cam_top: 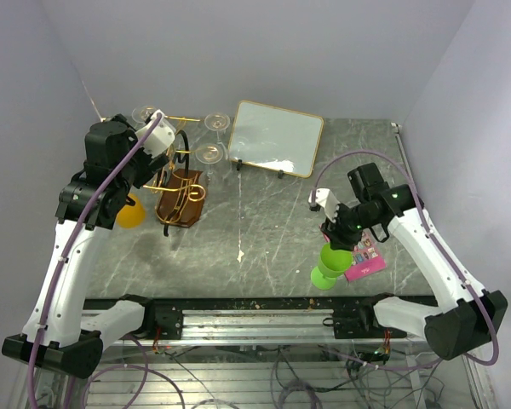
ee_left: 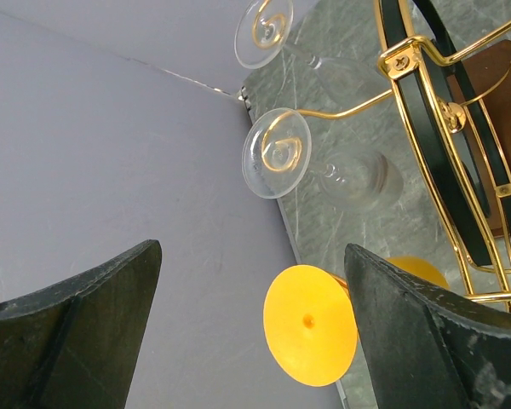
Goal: Place the wine glass upside down on the wine glass rack
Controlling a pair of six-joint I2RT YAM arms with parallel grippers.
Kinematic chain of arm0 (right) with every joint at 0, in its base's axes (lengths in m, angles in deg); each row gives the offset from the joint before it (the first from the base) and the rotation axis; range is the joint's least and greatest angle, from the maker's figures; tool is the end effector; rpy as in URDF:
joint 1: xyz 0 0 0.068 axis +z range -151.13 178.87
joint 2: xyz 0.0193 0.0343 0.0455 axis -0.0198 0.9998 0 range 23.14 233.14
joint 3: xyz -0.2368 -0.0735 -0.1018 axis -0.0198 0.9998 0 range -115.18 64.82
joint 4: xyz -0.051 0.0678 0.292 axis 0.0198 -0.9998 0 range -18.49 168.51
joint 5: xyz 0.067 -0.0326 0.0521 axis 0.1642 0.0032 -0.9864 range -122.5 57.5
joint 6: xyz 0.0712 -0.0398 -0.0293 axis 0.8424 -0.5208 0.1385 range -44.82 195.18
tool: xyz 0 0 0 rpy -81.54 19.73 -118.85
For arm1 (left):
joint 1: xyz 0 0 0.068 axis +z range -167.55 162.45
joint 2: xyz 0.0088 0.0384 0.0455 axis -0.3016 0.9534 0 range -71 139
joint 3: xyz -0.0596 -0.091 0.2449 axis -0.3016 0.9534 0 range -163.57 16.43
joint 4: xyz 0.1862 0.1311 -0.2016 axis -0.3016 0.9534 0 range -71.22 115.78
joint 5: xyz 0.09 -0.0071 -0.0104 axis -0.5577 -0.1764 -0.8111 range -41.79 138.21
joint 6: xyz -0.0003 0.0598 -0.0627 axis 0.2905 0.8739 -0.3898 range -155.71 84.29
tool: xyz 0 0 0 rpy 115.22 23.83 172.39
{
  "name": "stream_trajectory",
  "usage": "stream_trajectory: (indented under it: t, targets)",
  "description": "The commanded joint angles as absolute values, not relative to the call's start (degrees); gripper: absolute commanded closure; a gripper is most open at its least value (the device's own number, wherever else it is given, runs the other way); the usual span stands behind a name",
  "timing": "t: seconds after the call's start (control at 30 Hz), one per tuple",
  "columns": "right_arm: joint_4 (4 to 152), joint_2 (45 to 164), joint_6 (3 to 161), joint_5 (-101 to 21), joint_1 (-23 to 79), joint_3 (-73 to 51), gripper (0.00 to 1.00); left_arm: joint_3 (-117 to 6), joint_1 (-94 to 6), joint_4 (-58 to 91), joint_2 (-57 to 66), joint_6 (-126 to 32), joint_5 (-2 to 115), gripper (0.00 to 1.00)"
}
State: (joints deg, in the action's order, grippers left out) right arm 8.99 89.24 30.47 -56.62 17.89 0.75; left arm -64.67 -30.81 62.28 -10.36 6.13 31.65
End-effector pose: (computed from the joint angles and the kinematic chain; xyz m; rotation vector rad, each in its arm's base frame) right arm 0.2286 0.1119 0.2635 -1.5052 2.2437 0.4649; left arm 0.2771 -0.0428 0.4392 0.7531 1.8593 0.6076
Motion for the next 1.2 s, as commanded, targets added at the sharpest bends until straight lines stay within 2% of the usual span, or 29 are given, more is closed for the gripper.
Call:
stream_trajectory:
  t: [0.0,0.17,0.37,0.6,0.77,1.17]
  targets:
    - [11.8,89.9,33.3,-53.6,20.0,2.0,0.60,-64.7,-30.5,61.1,-11.1,6.7,31.1,0.02]
    - [12.3,90.3,33.5,-53.2,21.0,2.1,0.73,-64.5,-30.5,61.0,-11.1,6.6,31.0,0.02]
    - [13.2,90.7,31.7,-52.3,21.2,1.4,0.99,-65.5,-30.5,61.3,-10.8,5.5,31.4,0.00]
    - [13.1,90.9,28.5,-55.8,21.2,-4.9,1.00,-65.9,-30.5,60.7,-10.4,2.9,31.2,0.01]
    - [19.1,90.4,29.5,-56.7,21.1,-10.2,1.00,-67.1,-30.5,60.2,-10.2,-0.9,33.3,0.01]
    - [37.1,92.2,43.2,-58.1,21.2,-25.0,1.00,-73.7,-30.4,60.3,-7.3,-17.0,51.0,0.01]
